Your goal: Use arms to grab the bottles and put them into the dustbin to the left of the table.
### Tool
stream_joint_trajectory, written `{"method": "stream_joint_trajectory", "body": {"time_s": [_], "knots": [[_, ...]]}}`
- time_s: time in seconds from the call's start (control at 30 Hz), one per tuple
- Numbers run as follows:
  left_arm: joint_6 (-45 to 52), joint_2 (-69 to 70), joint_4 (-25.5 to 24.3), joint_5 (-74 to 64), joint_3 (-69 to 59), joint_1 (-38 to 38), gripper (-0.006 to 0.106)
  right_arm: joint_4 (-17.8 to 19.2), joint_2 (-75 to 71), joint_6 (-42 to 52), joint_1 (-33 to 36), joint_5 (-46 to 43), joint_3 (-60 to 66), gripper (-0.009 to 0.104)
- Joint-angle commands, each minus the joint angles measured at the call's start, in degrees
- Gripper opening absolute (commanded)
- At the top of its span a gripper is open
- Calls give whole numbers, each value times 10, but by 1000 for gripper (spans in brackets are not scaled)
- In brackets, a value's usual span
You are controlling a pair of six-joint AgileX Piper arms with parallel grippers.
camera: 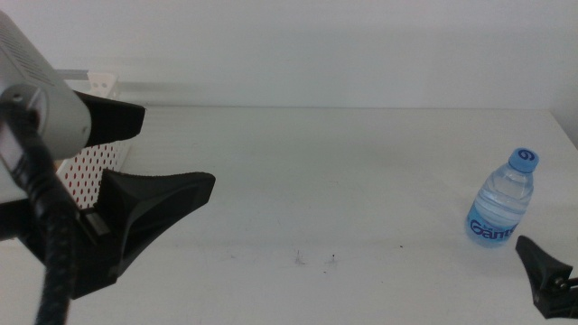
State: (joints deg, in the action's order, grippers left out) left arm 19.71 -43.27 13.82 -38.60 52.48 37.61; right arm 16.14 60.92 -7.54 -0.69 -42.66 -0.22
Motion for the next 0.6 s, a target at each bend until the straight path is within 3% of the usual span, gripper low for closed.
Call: {"method": "stream_joint_trajectory", "body": {"time_s": [0.0, 0.33, 0.57], "knots": [[-2, 3, 0, 8, -3, 1, 94, -35, 13, 25, -5, -24, 2, 75], [-2, 3, 0, 8, -3, 1, 94, -84, 64, 64, -5, -111, 2, 75], [-2, 3, 0, 8, -3, 1, 94, -94, 119, 71, -5, -157, 2, 78]]}}
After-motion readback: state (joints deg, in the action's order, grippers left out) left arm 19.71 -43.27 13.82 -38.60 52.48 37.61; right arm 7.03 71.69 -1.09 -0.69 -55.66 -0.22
